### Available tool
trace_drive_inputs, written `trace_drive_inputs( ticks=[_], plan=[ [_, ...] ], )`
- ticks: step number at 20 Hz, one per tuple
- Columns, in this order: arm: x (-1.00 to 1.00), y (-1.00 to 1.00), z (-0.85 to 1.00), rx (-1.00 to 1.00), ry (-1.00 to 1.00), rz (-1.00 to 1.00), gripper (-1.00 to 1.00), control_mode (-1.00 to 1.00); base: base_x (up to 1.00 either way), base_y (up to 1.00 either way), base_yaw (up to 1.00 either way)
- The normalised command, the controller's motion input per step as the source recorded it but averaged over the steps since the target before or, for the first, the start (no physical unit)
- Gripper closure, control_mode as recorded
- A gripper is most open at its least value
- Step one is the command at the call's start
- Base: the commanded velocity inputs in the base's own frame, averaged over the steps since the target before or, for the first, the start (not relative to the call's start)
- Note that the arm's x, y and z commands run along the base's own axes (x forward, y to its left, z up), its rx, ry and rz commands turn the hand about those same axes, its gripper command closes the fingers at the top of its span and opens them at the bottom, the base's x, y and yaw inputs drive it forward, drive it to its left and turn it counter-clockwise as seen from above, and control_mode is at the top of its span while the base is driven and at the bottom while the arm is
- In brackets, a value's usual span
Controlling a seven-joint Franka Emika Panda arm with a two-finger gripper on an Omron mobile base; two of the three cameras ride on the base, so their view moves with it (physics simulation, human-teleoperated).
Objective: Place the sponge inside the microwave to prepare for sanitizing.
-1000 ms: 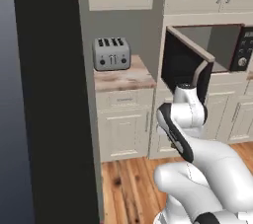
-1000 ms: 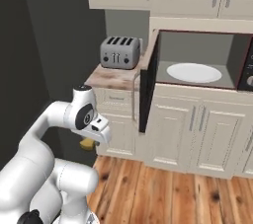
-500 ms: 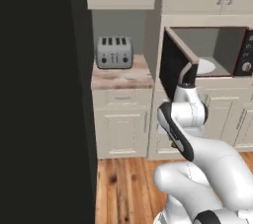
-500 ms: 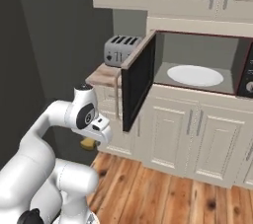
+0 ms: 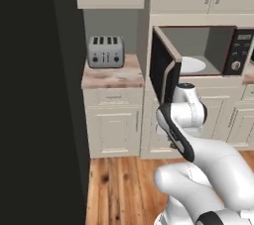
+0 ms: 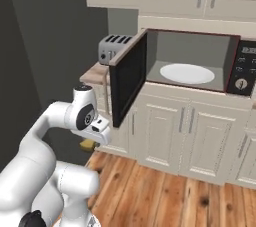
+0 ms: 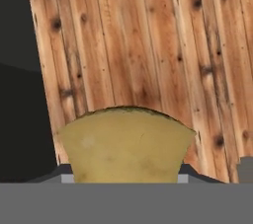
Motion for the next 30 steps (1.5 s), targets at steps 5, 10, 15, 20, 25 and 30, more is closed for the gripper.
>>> trace_drive_inputs(
  ticks=[5,10,15,20,25,30],
  plan=[
    [0.0,0.0,0.0,0.0,0.0,0.0,1.0,1.0,-0.17,-0.42,-0.09],
    [0.0,0.0,0.0,0.0,0.0,0.0,1.0,1.0,-0.01,-0.6,-0.01],
    [0.0,0.0,0.0,0.0,0.0,0.0,1.0,1.0,0.0,-0.69,0.0],
    [0.0,0.0,0.0,0.0,0.0,0.0,1.0,1.0,0.0,-0.66,0.0],
    [0.0,0.0,0.0,0.0,0.0,0.0,1.0,1.0,0.0,-0.61,0.0],
    [0.0,0.0,0.0,0.0,0.0,0.0,1.0,1.0,0.17,-0.19,-0.04]
  ],
)
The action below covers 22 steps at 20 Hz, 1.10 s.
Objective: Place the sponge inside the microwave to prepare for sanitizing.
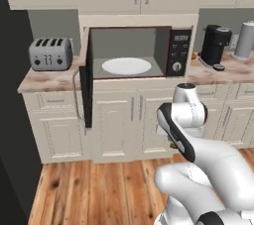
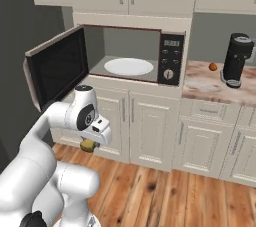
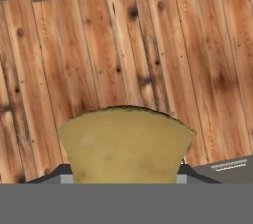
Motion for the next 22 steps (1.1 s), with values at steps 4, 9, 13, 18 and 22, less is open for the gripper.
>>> trace_drive_inputs(
  ticks=[4,9,13,18,22],
  plan=[
    [0.0,0.0,0.0,0.0,0.0,0.0,1.0,1.0,0.34,0.0,-0.16],
    [0.0,0.0,0.0,0.0,0.0,0.0,1.0,1.0,0.18,0.0,-0.12],
    [0.0,0.0,0.0,0.0,0.0,0.0,1.0,1.0,0.15,0.01,-0.02],
    [0.0,0.0,0.0,0.0,0.0,0.0,1.0,1.0,0.13,0.03,0.01],
    [0.0,0.0,0.0,0.0,0.0,0.0,1.0,1.0,0.45,0.01,0.05]
  ],
)
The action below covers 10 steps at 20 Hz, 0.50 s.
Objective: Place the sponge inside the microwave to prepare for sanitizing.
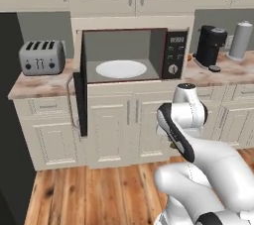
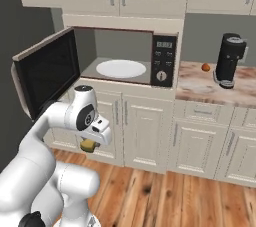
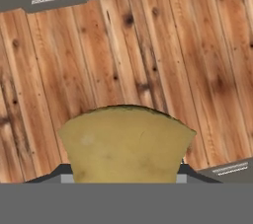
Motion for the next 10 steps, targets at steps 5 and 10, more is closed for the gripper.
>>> trace_drive_inputs(
  ticks=[5,10],
  plan=[
    [0.0,0.0,0.0,0.0,0.0,0.0,1.0,1.0,0.59,0.01,0.02],
    [0.0,0.0,0.0,0.0,0.0,0.0,1.0,1.0,0.61,0.0,0.0]
  ],
)
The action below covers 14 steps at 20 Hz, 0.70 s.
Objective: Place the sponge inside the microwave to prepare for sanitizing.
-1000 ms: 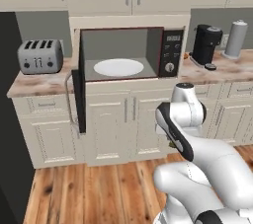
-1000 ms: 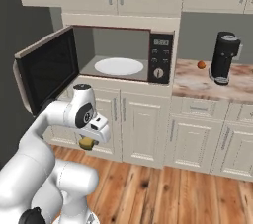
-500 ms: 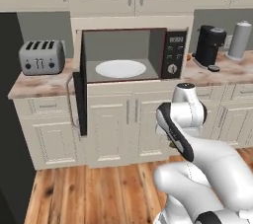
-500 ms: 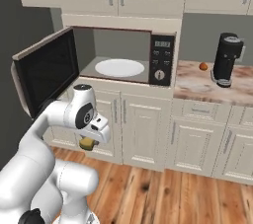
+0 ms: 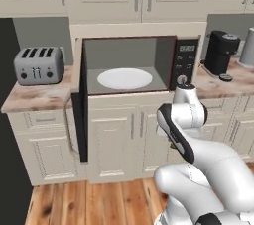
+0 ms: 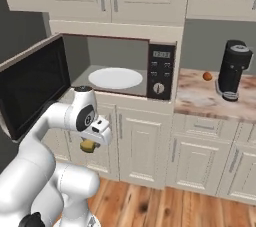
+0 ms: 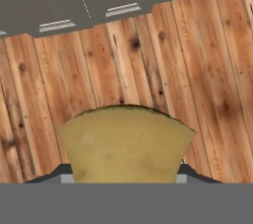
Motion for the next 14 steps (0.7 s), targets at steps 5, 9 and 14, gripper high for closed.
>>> trace_drive_inputs(
  ticks=[5,9,14],
  plan=[
    [0.0,0.0,0.0,0.0,0.0,0.0,1.0,1.0,0.65,0.0,0.0],
    [0.0,0.0,0.0,0.0,0.0,0.0,1.0,1.0,0.62,0.0,0.02],
    [0.0,0.0,0.0,0.0,0.0,0.0,1.0,1.0,0.59,0.0,0.05]
  ],
)
